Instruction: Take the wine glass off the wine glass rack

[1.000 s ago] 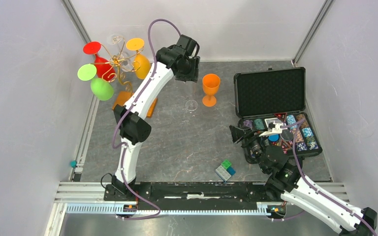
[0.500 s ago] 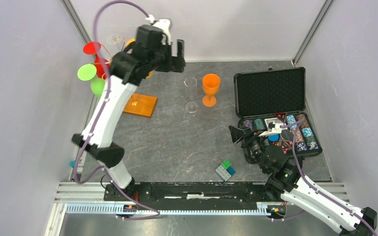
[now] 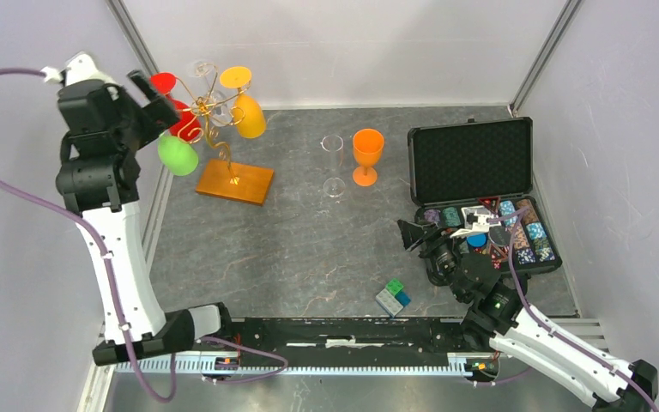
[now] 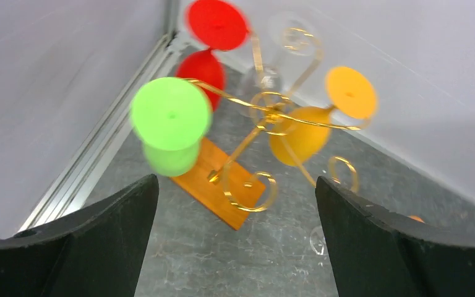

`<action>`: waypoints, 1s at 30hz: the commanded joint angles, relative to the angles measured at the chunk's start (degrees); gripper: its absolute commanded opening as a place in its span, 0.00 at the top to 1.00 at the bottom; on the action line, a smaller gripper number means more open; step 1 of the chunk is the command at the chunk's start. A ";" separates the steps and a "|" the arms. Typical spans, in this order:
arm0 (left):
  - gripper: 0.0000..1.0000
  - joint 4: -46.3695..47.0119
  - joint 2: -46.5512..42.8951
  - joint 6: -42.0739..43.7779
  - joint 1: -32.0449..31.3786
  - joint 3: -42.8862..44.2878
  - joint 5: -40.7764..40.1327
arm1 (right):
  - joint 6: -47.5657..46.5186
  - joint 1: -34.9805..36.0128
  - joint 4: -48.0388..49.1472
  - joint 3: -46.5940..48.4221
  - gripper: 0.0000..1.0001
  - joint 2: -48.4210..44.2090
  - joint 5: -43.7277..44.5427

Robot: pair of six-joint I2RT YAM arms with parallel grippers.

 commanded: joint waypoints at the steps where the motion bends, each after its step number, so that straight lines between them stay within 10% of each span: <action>1: 0.00 -0.01 0.34 -5.61 13.87 -5.11 12.40 | 0.14 0.15 1.95 0.55 0.22 0.71 -0.65; 11: 0.00 20.36 -2.77 -22.27 32.81 -26.74 35.48 | -3.51 0.23 3.29 -0.56 0.22 2.74 1.95; 22: 0.00 33.77 -0.93 -33.06 33.77 -33.47 44.26 | 0.21 0.20 10.99 -10.34 0.22 1.03 0.96; 30: 0.19 38.06 1.58 -37.01 33.50 -35.81 46.35 | -2.93 0.19 11.11 -10.17 0.22 0.40 2.50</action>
